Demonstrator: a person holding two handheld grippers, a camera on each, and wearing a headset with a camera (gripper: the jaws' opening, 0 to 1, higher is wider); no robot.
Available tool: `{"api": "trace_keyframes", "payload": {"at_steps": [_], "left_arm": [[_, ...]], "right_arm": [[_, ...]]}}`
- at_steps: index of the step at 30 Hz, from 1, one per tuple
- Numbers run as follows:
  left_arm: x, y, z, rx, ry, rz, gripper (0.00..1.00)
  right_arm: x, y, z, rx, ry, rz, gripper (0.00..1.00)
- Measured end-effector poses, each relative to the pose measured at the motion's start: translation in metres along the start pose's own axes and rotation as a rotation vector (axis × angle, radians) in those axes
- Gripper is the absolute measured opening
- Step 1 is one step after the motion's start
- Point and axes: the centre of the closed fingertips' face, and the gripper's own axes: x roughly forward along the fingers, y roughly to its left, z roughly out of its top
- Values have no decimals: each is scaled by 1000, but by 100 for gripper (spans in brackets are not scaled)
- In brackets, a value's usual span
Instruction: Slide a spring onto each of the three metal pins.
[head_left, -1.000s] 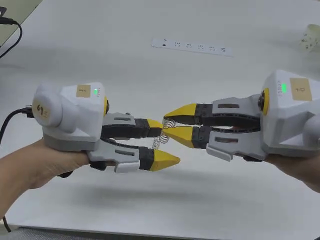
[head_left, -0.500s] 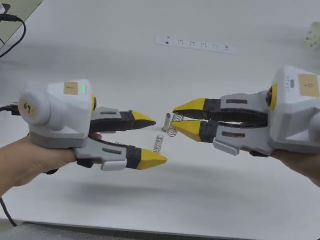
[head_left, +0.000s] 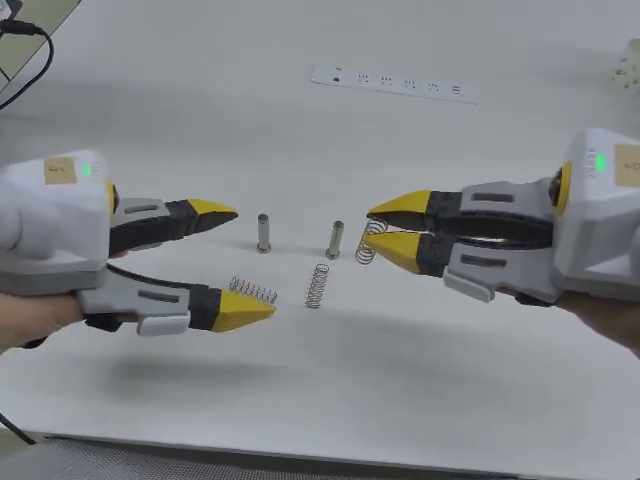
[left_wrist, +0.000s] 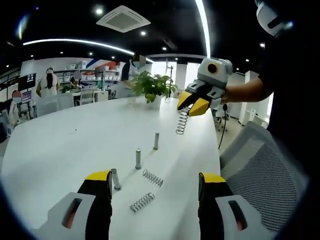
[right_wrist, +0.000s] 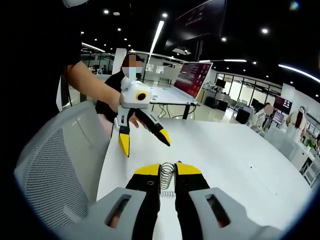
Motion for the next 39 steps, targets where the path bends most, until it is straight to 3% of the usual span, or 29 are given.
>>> {"api": "trace_keyframes", "payload": {"at_steps": [10,19,28,31,39], "left_arm": [[-8,4,-7,-24,5,38,81],[-8,6,-11,-35,-2,60,98],[-5,7,-11,-39,-6,60,98],[-5,8,-9,-43,-15,65,98],[-6,7,-10,-54,-11,62,98]], "right_arm": [[-7,-11,-11,16,24,-46,7],[-24,-32,-30,36,64,-123,7],[-36,-50,-41,43,93,-184,7],[-43,-61,-46,73,95,-225,7],[-48,-78,-54,101,100,-276,7]]}}
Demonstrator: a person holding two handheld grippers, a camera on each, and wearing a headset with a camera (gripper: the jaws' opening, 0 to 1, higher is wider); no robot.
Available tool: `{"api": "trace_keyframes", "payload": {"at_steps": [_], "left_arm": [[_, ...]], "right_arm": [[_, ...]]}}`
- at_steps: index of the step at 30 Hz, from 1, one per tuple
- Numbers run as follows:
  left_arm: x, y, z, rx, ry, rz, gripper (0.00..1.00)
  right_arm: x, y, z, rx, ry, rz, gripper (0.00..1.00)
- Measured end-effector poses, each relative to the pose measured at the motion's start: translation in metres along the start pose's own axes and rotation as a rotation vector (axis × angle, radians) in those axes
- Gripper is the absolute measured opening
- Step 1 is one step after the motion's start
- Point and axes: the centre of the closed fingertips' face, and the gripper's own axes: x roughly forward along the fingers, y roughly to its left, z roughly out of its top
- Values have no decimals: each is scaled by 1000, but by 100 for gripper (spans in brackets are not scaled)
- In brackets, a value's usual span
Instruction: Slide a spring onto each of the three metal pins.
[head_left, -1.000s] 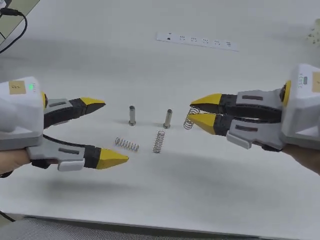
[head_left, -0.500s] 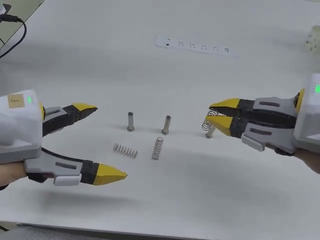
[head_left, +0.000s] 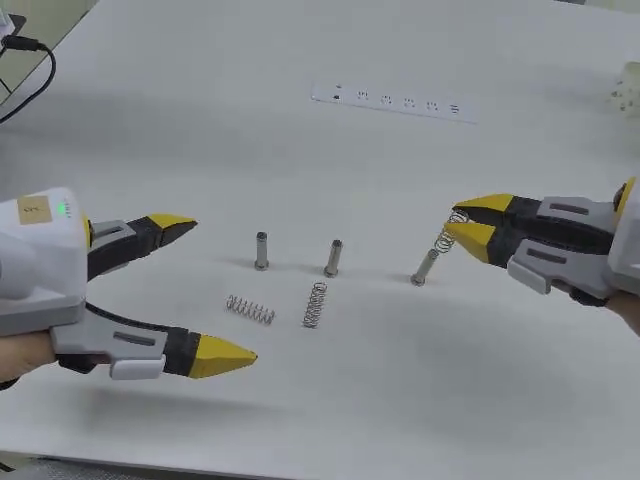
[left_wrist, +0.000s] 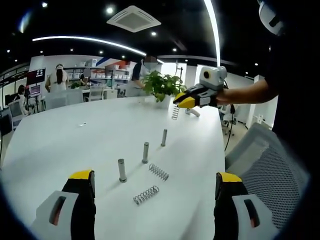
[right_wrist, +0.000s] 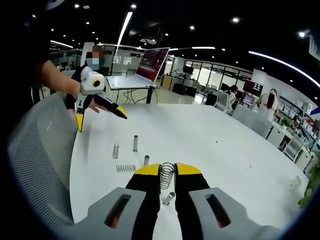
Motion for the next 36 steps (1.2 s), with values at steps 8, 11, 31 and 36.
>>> {"api": "trace_keyframes", "payload": {"at_steps": [8,11,31,36], "left_arm": [[-1,1,0,-1,2,9,98],[-2,2,-1,0,3,14,98],[-6,2,-8,-20,10,26,98],[-6,2,-9,-27,12,24,98]], "right_arm": [[7,-18,-8,36,16,-39,7],[10,-21,-11,56,20,-43,7],[19,-21,-32,82,65,-58,8],[20,-21,-32,89,63,-57,8]]}}
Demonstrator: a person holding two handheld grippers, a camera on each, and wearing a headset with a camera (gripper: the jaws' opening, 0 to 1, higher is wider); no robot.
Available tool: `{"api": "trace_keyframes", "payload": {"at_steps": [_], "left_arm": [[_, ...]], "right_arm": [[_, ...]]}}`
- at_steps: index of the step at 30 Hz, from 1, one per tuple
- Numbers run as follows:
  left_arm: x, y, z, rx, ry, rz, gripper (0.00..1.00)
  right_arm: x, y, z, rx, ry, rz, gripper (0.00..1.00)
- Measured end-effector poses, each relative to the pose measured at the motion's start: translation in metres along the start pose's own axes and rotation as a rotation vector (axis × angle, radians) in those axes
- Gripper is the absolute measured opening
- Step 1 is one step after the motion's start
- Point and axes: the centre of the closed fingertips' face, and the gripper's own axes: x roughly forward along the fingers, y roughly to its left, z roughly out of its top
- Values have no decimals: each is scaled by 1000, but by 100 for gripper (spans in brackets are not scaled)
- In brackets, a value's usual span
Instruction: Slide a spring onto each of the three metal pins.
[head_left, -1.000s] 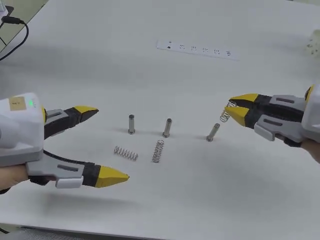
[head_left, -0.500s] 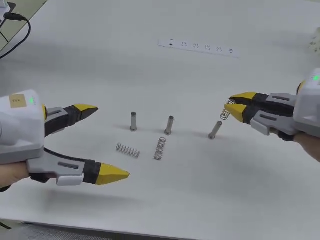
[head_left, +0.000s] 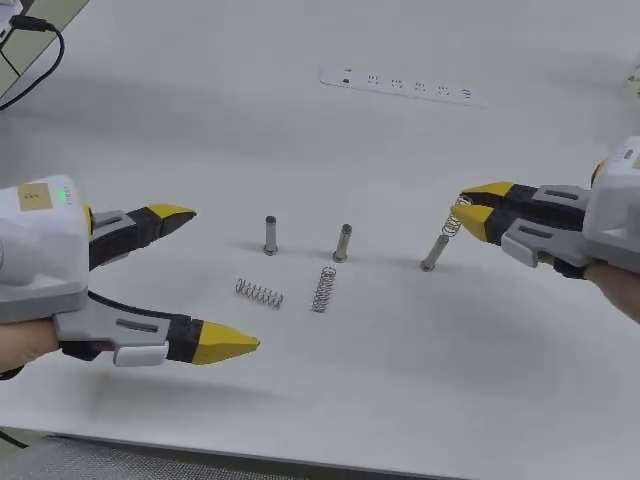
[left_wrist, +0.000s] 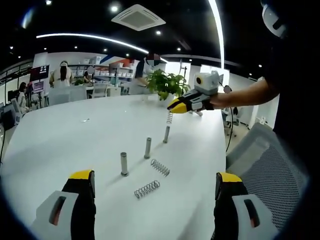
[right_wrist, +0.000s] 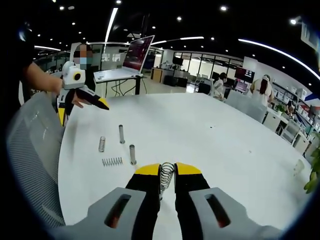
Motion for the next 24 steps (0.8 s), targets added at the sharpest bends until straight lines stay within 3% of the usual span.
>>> {"api": "trace_keyframes", "payload": {"at_steps": [24], "left_arm": [[-3,3,-2,-11,4,12,98]], "right_arm": [[5,1,-8,19,11,4,8]]}}
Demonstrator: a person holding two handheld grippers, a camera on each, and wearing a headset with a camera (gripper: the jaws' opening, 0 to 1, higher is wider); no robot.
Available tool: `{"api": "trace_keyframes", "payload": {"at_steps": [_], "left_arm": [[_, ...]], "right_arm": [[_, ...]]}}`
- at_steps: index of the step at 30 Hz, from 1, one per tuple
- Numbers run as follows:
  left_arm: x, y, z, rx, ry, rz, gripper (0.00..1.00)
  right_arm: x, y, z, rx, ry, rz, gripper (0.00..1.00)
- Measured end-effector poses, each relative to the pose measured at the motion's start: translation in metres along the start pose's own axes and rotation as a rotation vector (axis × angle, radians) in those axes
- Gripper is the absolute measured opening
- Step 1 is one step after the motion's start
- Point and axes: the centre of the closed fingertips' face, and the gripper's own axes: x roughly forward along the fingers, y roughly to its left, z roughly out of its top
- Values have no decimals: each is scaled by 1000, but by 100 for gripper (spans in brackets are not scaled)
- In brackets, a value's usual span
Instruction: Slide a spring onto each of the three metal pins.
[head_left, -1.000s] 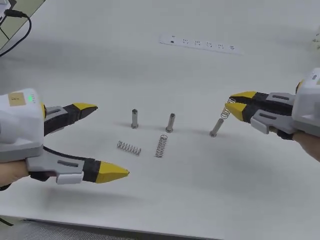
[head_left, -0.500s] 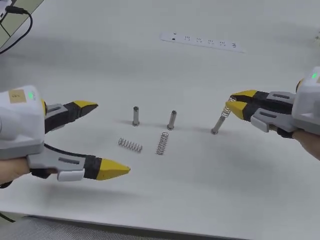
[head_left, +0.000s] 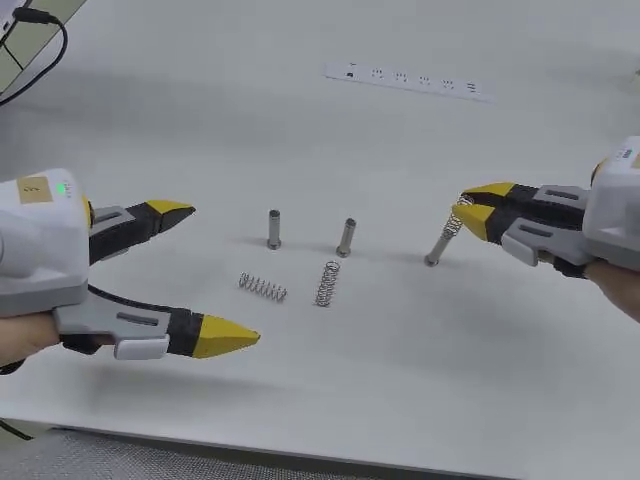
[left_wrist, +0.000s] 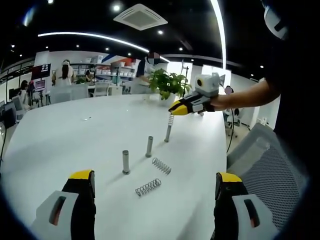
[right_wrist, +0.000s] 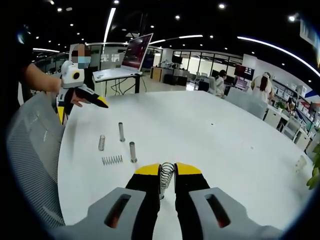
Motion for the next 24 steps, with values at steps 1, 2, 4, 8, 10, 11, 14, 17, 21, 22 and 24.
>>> {"api": "trace_keyframes", "payload": {"at_steps": [1,2,4,8,10,11,14,17,21,22,24], "left_arm": [[0,0,0,4,-1,0,98],[0,0,0,6,-1,0,98],[-1,0,0,6,-1,-1,98],[-1,0,0,5,-1,2,98],[-2,1,0,5,1,3,98],[-2,1,0,5,1,3,98],[-2,1,-1,5,3,5,98],[-3,2,-1,4,3,7,98],[-2,2,-1,3,2,9,98],[-2,2,-1,3,3,9,98],[-2,2,-1,4,3,9,98]], "right_arm": [[0,0,-1,2,1,0,8],[1,0,-2,3,3,0,8],[2,1,-4,10,4,1,8],[4,2,-8,9,12,2,8],[5,2,-10,10,15,0,8],[5,1,-11,10,15,-2,8],[6,1,-14,26,16,-5,8],[6,0,-16,42,19,-7,8],[8,0,-20,41,27,-9,8],[8,1,-21,41,28,-9,8],[9,2,-24,42,33,-6,8]]}}
